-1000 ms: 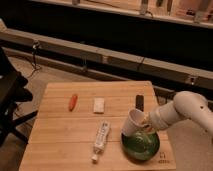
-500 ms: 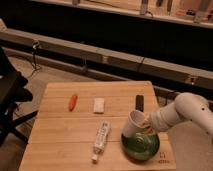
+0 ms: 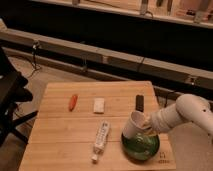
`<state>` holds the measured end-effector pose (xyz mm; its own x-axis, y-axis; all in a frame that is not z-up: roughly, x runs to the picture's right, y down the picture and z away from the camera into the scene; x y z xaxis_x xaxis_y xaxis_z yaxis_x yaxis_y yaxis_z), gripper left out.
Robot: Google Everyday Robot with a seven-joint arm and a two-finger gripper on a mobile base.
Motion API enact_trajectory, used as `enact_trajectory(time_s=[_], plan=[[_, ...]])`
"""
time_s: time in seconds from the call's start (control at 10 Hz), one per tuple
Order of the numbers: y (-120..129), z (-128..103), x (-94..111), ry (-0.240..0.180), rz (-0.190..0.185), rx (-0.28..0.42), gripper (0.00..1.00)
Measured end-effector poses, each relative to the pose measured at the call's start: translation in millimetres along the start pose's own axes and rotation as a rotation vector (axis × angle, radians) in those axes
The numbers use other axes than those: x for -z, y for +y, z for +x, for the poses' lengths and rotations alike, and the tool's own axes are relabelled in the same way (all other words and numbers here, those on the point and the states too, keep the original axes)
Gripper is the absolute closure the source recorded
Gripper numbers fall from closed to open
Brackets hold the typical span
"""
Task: Place the ceramic cup in the ceramic bowl
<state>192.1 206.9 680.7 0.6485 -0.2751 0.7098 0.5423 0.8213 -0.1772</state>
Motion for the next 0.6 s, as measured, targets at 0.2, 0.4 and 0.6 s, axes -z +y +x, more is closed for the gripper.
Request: enact_trajectory(time_s=[0.2,0.4,0.6], plan=[[2.0,0.7,-0.5,-0.002,0.002,-0.003,0.8],[3.9,1.3,-0.4,-0.004,0.005,-0.006,0.72],[5.4,1.4,-0.9,-0.007,0.006,-0.008,0.58]])
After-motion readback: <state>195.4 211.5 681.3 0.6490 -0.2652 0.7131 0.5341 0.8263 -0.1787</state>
